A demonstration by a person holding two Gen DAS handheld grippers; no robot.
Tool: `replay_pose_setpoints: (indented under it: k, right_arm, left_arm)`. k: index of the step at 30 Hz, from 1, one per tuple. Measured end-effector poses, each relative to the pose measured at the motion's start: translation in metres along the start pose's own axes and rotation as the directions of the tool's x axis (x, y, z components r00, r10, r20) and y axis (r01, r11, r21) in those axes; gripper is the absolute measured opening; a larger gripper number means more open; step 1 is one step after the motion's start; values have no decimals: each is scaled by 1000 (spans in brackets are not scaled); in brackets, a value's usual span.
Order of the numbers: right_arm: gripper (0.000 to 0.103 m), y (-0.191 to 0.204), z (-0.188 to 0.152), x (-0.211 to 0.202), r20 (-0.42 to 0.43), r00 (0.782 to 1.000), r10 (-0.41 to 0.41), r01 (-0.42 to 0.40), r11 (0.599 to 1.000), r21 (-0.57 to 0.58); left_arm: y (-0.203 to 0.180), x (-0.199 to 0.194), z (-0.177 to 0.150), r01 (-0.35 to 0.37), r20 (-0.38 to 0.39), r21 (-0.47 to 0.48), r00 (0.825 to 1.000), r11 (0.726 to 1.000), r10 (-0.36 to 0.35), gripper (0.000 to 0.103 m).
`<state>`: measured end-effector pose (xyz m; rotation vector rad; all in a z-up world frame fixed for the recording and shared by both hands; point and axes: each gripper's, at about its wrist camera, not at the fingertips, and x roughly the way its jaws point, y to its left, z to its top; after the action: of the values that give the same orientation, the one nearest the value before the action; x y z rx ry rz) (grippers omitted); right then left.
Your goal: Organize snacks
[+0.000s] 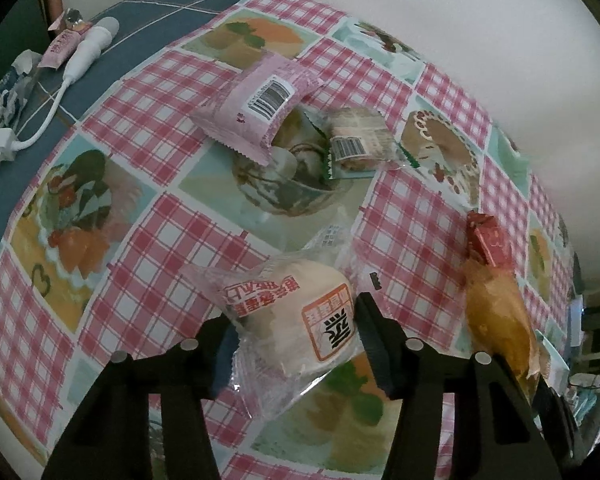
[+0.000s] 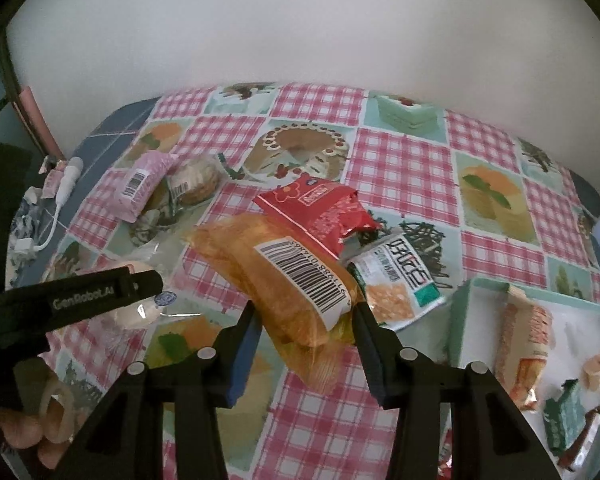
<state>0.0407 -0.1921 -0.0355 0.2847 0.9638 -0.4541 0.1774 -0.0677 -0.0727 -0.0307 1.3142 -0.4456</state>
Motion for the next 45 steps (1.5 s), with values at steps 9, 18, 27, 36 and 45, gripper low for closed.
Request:
replay_pose_setpoints:
  k: [9, 18, 27, 36, 45]
  right_arm:
    - [49, -16, -4, -24, 29, 1000, -9, 9, 1000, 14]
    - [48, -34, -5, -41, 54, 998, -12, 10, 999, 45]
    - [44, -49, -9, -59, 74, 997, -10, 6, 998, 59]
    - [43, -71, -13, -76, 104, 994, -16, 6, 995, 101]
    - [43, -111, -23, -99, 131, 990, -55, 33, 986, 165]
  left_arm:
    - [-1, -8, -1, 20, 9, -4, 1000, 1000, -20, 49]
    - [-4, -31, -1, 43, 52, -6, 998, 999, -43, 47]
    - [-18, -60, -3, 81, 104, 15, 991, 997, -82, 47]
    - [-42, -81, -9, 119, 141, 53, 982, 991, -125, 47]
    - [-87, -98, -26, 161, 156, 134, 971, 978, -181, 47]
